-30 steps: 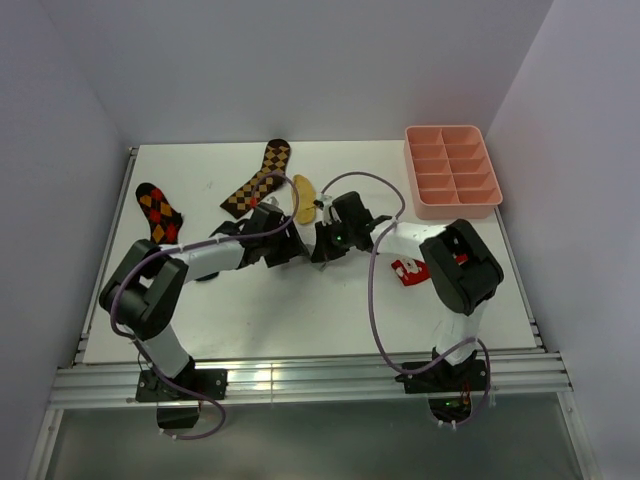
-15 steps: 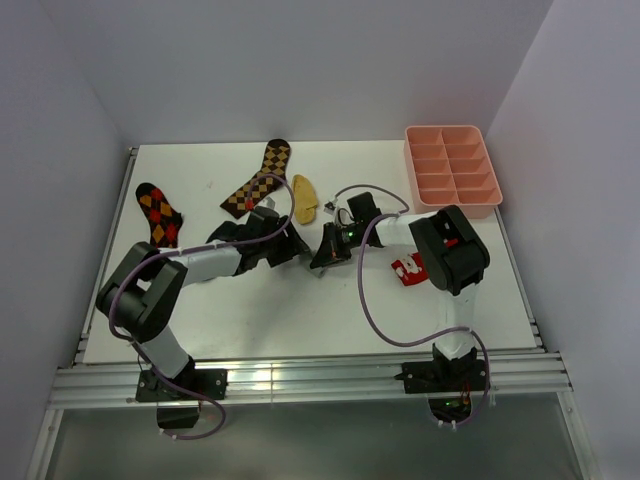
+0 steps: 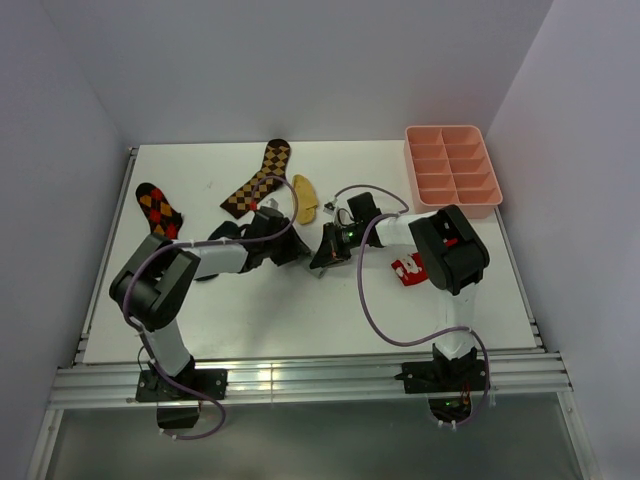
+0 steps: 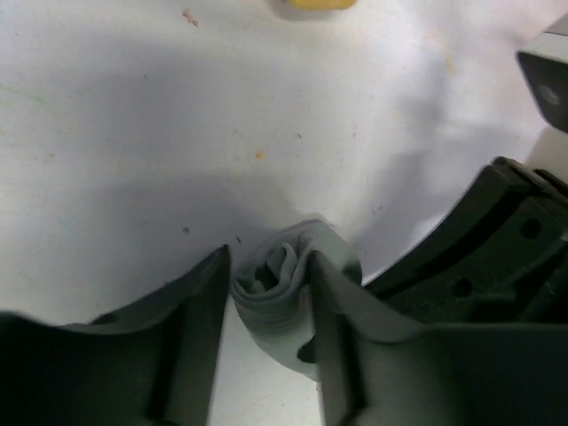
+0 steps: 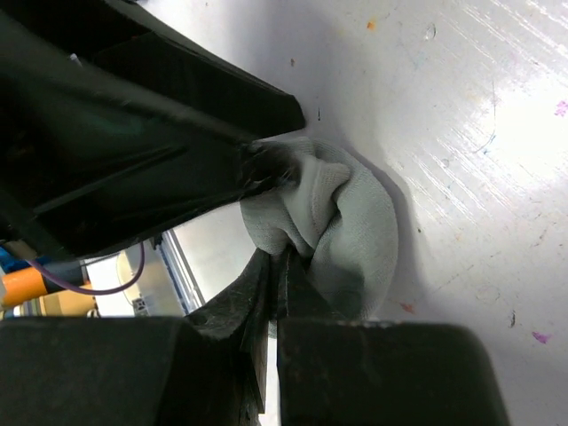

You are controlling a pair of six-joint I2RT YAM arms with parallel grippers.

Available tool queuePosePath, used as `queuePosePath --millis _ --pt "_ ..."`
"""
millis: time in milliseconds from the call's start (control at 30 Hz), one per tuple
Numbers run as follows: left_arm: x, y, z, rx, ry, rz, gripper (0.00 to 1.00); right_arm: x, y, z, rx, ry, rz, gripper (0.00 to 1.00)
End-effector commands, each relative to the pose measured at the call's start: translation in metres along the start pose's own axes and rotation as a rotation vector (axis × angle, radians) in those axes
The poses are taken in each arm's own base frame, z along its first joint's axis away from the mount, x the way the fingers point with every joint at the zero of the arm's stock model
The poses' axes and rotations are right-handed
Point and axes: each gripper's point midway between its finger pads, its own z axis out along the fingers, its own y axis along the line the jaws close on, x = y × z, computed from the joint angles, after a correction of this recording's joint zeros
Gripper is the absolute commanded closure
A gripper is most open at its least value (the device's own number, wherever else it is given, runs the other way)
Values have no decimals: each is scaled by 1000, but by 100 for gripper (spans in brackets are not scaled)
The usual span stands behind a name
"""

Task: Roll the socks
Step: Roll the sock at the center of the board.

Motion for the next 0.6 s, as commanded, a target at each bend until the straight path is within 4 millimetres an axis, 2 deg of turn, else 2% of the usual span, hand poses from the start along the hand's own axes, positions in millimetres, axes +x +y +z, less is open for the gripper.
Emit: queuePosePath --millis 0,67,100,200,300,433,533,567 --pt "0 8 7 -56 7 5 58 -3 -10 -2 56 -28 -37 100" --pt "1 14 8 -91 15 4 70 -4 -9 -4 57 -44 -55 100" --pt "3 19 9 -111 24 5 82 -7 -5 -7 58 -60 -70 100" --pt "10 31 8 -165 54 15 99 -9 -4 -9 64 -89 -74 100" --pt "13 37 4 -189 71 33 100 -11 -4 -9 53 -97 -40 100" --pt "15 39 -1 -197 85 50 98 -7 -19 -6 55 -86 49 100" --pt "13 33 -6 -175 74 44 86 -5 -27 -6 64 -85 88 100" --pt "11 29 -9 -162 64 42 77 -3 -31 -6 72 -78 106 100"
